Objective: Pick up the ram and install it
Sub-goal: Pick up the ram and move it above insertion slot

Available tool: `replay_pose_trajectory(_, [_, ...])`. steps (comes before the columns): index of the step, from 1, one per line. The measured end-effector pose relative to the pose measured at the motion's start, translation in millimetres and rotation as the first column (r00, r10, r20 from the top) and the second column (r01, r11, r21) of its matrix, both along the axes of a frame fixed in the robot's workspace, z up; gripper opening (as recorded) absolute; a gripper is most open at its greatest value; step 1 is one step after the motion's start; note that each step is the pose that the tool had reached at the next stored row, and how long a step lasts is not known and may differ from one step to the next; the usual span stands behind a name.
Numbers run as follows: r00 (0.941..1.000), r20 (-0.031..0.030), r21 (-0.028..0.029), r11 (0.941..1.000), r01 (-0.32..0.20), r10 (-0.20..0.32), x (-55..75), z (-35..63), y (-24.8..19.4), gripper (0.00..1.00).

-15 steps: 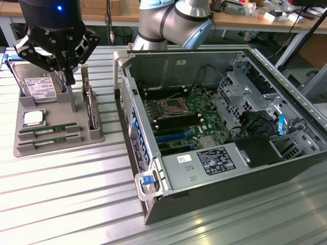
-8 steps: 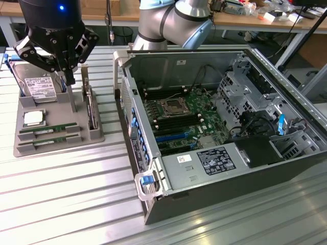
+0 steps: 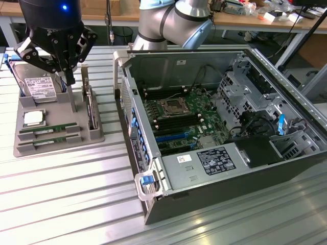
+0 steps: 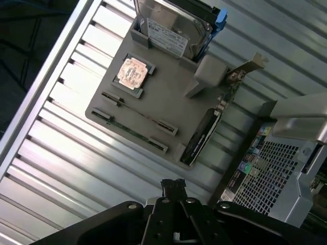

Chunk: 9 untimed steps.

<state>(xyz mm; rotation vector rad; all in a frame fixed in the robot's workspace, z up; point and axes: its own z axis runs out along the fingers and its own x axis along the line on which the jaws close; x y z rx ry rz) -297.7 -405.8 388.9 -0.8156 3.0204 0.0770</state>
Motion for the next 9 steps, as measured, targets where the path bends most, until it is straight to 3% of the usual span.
replay_pose_trajectory(3, [0.9993, 0.0000, 0.0000, 0.9993, -0.037, 0.037, 0.0, 0.0, 0.0, 0.11])
replay_pose_trajectory(9, [0.9924, 0.0001, 0.0000, 0.9924, -0.123, 0.123, 0.0, 0.0, 0.0, 0.11])
